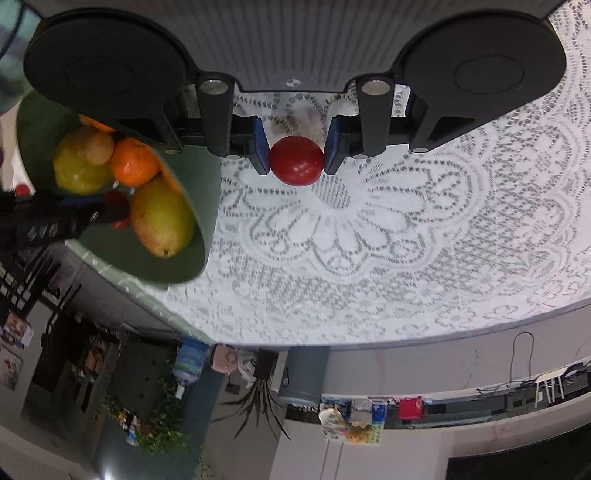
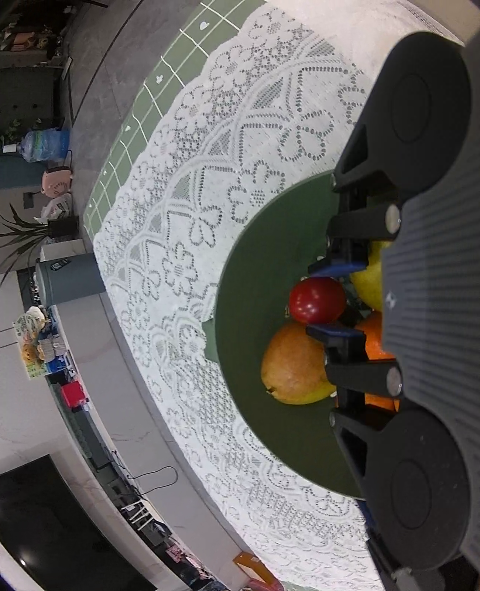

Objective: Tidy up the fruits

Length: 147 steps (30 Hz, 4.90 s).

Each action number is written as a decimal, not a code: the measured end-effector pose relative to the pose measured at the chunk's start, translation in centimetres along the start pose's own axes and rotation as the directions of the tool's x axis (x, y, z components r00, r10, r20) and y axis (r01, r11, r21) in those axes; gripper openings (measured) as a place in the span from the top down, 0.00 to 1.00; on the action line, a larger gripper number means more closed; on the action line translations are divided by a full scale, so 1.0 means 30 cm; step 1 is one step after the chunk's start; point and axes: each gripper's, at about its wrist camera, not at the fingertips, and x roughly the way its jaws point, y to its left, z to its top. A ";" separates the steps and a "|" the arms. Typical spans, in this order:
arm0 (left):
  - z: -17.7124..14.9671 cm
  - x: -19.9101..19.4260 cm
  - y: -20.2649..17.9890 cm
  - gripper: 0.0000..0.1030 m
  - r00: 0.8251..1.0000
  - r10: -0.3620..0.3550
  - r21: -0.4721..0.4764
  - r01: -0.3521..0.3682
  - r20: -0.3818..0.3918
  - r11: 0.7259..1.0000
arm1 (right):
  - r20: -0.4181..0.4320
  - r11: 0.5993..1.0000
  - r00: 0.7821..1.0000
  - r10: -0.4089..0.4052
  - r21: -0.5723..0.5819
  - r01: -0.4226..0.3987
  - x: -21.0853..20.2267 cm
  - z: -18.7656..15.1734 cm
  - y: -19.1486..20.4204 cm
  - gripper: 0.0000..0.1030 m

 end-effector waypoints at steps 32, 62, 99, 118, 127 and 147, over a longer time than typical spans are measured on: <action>0.168 -0.031 -0.414 0.66 0.993 -0.111 0.198 0.117 -0.041 0.973 | 0.271 0.959 0.950 0.155 0.189 -0.210 -0.178 -0.009 -0.149 0.39; 0.133 0.221 -0.565 0.65 0.983 -0.028 0.303 0.083 -0.183 0.949 | 0.273 0.891 0.937 0.218 0.336 -0.305 -0.154 -0.006 -0.254 0.24; 0.083 -0.401 -0.458 0.23 0.944 0.230 0.070 -0.253 0.235 0.965 | 0.423 0.943 0.862 0.278 0.048 -0.328 -0.401 -0.135 -0.147 0.04; -0.108 -0.537 -0.396 0.18 0.858 0.423 -0.051 -0.428 0.293 0.902 | 0.461 0.943 0.844 0.275 -0.300 -0.144 -0.666 -0.372 0.040 0.04; -0.169 -0.526 -0.379 0.16 0.861 0.433 -0.024 -0.443 0.269 0.896 | 0.352 0.920 0.907 0.231 -0.381 -0.086 -0.598 -0.434 0.089 0.04; -0.230 -0.449 -0.272 0.16 0.889 0.455 -0.094 -0.449 0.058 0.889 | 0.240 0.923 0.958 0.158 -0.381 -0.057 -0.469 -0.432 0.132 0.04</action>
